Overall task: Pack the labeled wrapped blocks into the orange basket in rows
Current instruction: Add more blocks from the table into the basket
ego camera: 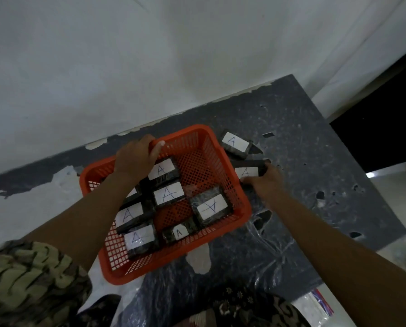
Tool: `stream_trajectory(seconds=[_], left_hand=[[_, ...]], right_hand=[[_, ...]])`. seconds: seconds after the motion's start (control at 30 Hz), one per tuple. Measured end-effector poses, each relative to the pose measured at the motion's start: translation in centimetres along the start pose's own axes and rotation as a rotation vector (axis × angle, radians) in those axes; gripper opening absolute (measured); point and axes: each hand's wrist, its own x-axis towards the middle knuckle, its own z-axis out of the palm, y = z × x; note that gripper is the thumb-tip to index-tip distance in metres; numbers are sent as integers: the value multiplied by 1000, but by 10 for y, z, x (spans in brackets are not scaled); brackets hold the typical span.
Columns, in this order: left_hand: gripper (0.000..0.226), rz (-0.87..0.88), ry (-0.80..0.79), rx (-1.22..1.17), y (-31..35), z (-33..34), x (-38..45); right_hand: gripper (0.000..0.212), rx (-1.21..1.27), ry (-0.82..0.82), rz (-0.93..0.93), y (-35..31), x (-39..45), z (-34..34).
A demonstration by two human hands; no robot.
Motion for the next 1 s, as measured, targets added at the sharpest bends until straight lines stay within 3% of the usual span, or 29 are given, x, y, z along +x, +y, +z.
stream_trajectory(seconds=[0.07,0.17,0.3,0.4,0.47,0.6,0.7,0.83,1.0], left_hand=[[42,-3,-26,-11,-1,-1,1],[42,2,-46,-25,-4,-2,3],[41,7,-73,-31,-5,-2,3],[41,22,-77,-26,-9,-1,4],[41,44,-90,-33,-12,-2,6],[41,66,-114,-57,-17,-3,7],[40,79,-61,-56,-18,-1,5],[39,79,-46,-60,-18,0,5],[40,70,-38,-53,-18,2,4]], right_hand=[[58,80,12,-8,-6,-5,1],[52,250,64,-102,-24,-20,0],[48,304,289,-386,-65,-45,-1],[56,341,273,-574,-90,-64,12],[60,236,203,-675,-97,-74,26],[47,-168,25,-853,-88,-82,61],[42,-346,-19,-830,-78,-77,84],[38,-389,-19,-719,-82,-61,101],[64,-518,-157,-714,-79,-49,105]])
